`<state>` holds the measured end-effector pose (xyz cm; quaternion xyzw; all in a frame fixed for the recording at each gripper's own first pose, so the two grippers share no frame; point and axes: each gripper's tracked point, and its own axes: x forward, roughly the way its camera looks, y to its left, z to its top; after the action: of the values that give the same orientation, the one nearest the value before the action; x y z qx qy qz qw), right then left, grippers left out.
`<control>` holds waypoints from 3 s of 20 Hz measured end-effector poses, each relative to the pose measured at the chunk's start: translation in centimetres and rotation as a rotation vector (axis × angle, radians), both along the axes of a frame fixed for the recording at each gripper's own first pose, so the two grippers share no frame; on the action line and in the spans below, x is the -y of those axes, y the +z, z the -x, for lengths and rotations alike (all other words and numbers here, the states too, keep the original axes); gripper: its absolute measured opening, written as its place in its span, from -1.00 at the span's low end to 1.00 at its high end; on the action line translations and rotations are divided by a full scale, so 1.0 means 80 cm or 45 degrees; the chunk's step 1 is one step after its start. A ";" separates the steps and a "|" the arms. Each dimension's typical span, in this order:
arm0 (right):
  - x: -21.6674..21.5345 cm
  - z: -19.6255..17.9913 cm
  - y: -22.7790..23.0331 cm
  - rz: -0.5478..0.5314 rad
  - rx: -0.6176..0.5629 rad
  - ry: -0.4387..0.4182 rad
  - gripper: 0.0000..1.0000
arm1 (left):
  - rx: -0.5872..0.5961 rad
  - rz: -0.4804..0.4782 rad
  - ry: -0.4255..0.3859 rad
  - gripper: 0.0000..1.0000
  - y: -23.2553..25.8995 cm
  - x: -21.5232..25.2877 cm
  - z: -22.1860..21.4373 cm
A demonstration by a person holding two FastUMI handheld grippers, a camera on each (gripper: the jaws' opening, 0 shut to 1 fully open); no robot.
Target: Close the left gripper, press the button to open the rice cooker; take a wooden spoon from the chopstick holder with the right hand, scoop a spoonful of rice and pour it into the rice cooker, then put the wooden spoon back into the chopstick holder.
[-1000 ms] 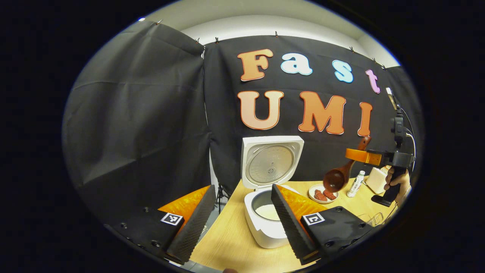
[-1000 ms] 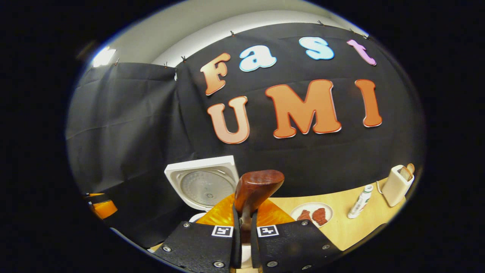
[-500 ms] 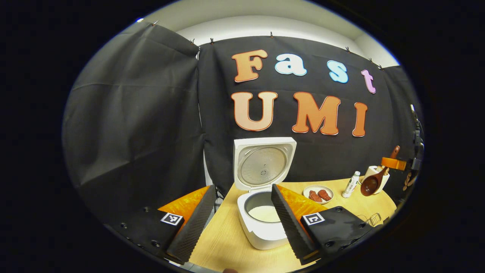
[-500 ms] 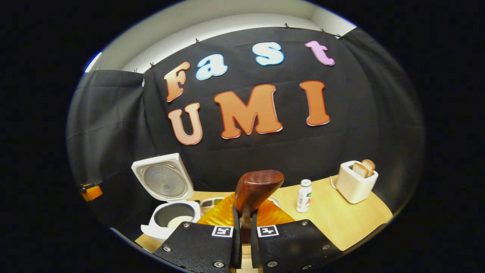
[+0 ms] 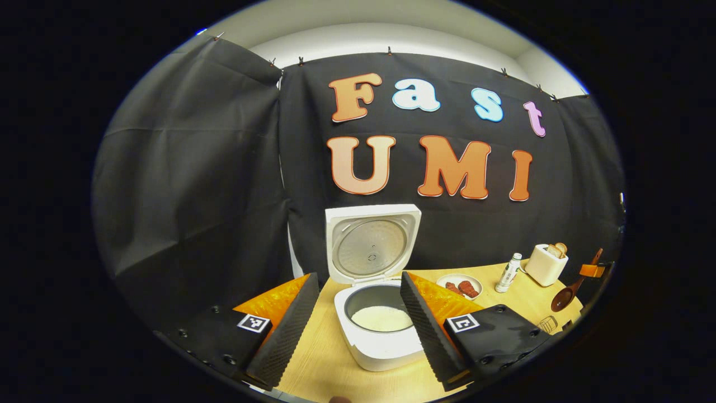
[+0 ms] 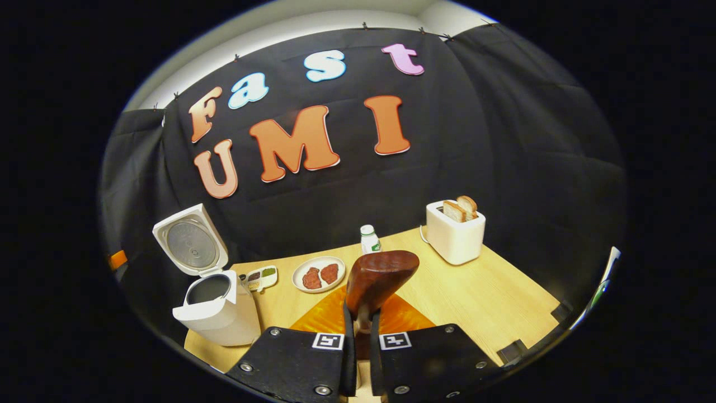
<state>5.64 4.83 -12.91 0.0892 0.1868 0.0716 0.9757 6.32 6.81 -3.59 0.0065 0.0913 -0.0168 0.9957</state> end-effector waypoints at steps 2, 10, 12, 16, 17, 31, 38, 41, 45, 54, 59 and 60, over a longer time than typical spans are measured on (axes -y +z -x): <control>0.015 0.008 -0.020 -0.003 -0.036 -0.032 -0.82 | -0.005 -0.008 -0.008 0.99 0.001 0.006 0.000; 0.026 0.026 -0.101 -0.015 -0.175 -0.033 -0.82 | -0.025 -0.052 -0.006 0.98 0.002 0.019 0.013; 0.024 0.027 -0.115 0.005 -0.193 -0.021 -0.82 | -0.031 -0.076 -0.006 0.99 0.002 0.021 0.017; 0.027 0.027 -0.133 0.010 -0.222 -0.018 -0.79 | -0.035 -0.101 -0.012 0.98 0.003 0.029 0.022; 0.029 0.028 -0.137 0.009 -0.234 -0.019 -0.73 | -0.037 -0.103 -0.012 0.99 0.003 0.030 0.023; 0.094 0.019 -0.095 0.069 -0.173 -0.163 0.91 | 0.042 -0.078 0.031 0.98 0.041 0.033 -0.005; 0.115 0.009 -0.047 0.090 -0.115 -0.183 0.90 | 0.068 -0.023 -0.001 0.97 0.089 0.064 -0.077; 0.115 0.007 -0.035 0.118 -0.093 -0.189 0.90 | 0.063 0.026 0.028 0.97 0.107 0.058 -0.120; 0.114 0.009 -0.021 0.147 -0.069 -0.197 0.91 | 0.043 0.053 0.035 0.96 0.126 0.057 -0.191; 0.129 0.005 -0.008 0.169 -0.049 -0.269 0.90 | -0.094 0.000 0.071 0.97 0.087 0.052 -0.330; 0.131 0.006 -0.009 0.177 -0.060 -0.303 0.90 | -0.204 -0.021 0.107 0.96 0.047 0.039 -0.380; 0.130 0.005 -0.009 0.176 -0.063 -0.305 0.90 | -0.232 -0.018 0.104 0.97 0.037 0.043 -0.386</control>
<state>5.26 -5.56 -13.65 0.0452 0.2035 -0.0608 0.9761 37.18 3.37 -0.63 0.0082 0.1817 0.0239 0.9830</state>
